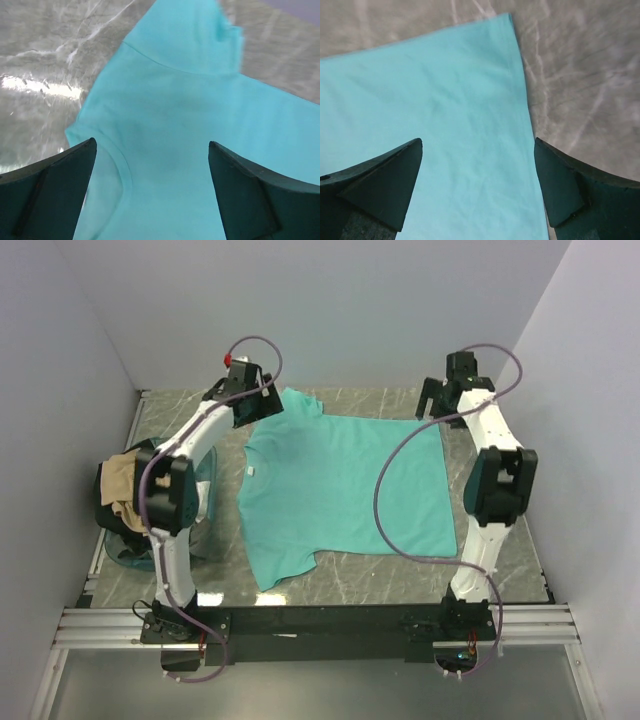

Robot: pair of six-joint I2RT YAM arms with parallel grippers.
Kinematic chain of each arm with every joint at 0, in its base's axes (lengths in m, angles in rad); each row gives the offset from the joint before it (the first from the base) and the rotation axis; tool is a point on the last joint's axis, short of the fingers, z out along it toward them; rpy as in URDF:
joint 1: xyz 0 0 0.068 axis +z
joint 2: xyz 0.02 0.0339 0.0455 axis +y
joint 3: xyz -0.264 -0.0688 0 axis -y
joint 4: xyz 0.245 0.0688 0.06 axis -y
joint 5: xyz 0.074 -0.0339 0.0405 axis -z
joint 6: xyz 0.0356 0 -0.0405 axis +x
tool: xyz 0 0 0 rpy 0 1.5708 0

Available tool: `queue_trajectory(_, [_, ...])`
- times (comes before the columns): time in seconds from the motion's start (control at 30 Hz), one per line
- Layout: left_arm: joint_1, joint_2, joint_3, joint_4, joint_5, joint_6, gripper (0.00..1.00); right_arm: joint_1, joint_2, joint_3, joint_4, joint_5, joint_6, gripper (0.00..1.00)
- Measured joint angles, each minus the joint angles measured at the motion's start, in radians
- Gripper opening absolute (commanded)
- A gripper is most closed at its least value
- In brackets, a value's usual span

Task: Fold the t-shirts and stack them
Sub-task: Fold the tshirt

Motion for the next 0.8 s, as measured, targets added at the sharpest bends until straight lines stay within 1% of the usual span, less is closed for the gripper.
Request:
queue_trajectory(0.1, [-0.024,-0.186,-0.117,0.037,-0.011,-0.002,0.99,0.044,-0.191,-0.087,0.045,0.055,0.017,0.98])
queue_trajectory(0.2, [-0.071,-0.354,-0.246,0.079,-0.032,-0.012,0.99,0.121,-0.369,-0.184,0.093,0.105,0.04,0.98])
queue_trajectory(0.23, [-0.086,-0.398,-0.282,0.08,-0.036,-0.017,1.0,0.148,-0.446,-0.246,0.119,0.119,0.051,0.98])
queue_trajectory(0.27, [-0.101,-0.438,-0.316,0.083,-0.042,-0.024,1.0,0.175,-0.477,-0.275,0.124,0.124,0.056,0.98])
queue_trajectory(0.37, [-0.161,-0.547,-0.454,0.106,-0.08,-0.064,0.99,0.232,-0.619,-0.447,0.166,0.137,0.097,0.98])
queue_trajectory(0.6, [-0.286,-0.762,-0.798,0.033,-0.166,-0.19,0.99,0.242,-0.894,-0.921,0.212,0.169,0.232,0.98])
queue_trajectory(0.67, [-0.323,-0.831,-0.884,0.008,-0.174,-0.231,0.99,0.242,-0.97,-1.021,0.226,0.178,0.267,0.98])
queue_trajectory(0.73, [-0.359,-0.914,-0.981,-0.023,-0.176,-0.284,0.99,0.242,-1.042,-1.095,0.237,0.185,0.297,0.98])
queue_trajectory(0.8, [-0.41,-0.97,-1.046,-0.046,-0.174,-0.334,0.99,0.239,-1.112,-1.152,0.246,0.189,0.323,0.98])
